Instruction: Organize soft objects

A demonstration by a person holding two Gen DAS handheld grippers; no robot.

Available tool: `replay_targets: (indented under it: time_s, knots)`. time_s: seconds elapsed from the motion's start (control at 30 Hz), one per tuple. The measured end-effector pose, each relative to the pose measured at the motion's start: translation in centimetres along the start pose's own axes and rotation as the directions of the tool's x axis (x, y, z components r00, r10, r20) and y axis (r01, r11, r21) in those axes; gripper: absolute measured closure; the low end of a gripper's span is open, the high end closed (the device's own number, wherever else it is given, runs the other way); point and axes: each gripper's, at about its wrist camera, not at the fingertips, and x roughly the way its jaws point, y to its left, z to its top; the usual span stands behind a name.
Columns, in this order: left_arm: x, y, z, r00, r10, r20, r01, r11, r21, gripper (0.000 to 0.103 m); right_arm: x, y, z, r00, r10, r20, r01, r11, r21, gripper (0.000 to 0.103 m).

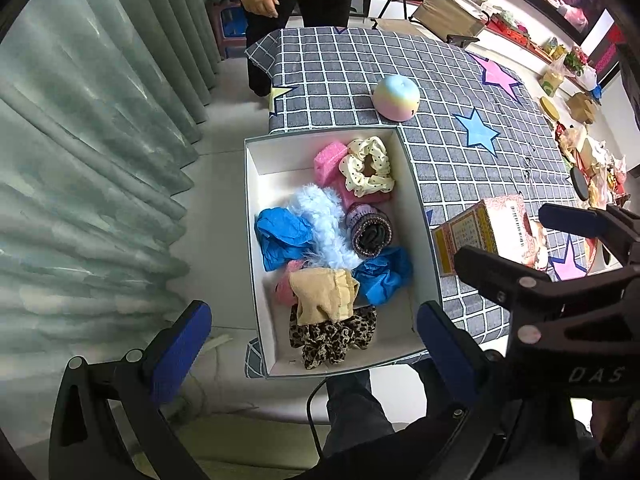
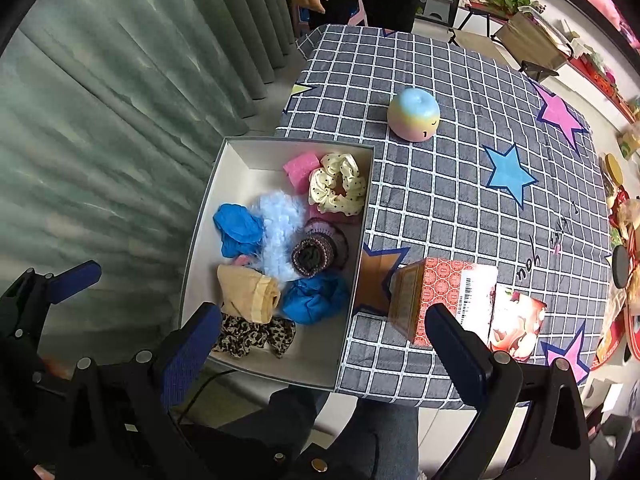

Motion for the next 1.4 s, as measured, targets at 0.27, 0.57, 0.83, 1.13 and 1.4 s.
replay_targets:
  time_s: [0.27, 0.57, 0.83, 1.13, 1.4]
  knots:
    - [0.0, -0.1, -0.1, 1.000, -0.004, -0.006, 0.004, 1.000, 0.001, 0.001, 0.1, 0.0, -0.2, 1.000, 0.000, -0.008, 0.000, 1.000, 0.001, 0.001]
    - [-0.2, -0.3, -0.2, 1.000, -0.002, -0.002, 0.002, 1.000, 0.009, 0.001, 0.1, -0.1, -0.5, 1.000, 0.002, -0.006, -0.002, 1.000, 0.010, 0.001]
    - [-0.2, -0.3, -0.2, 1.000, -0.002, -0.002, 0.002, 1.000, 0.007, 0.001, 0.0, -0.2, -0.6, 1.000, 0.002, -0.007, -0.002, 1.000, 0.010, 0.001]
    - [-0.4, -0.5, -0.5, 1.000, -0.001, 0.002, 0.001, 1.000, 0.014, 0.001, -0.1, -0.2, -1.0, 1.000, 0.003, -0.003, -0.003, 1.000, 0.018, 0.001]
    - [-0.6, -0.8, -0.6, 1.000, 0.000, 0.003, 0.000, 1.000, 0.025, 0.001, -0.2, -0.4, -1.3, 1.000, 0.002, 0.001, -0.002, 0.999, 0.038, 0.001]
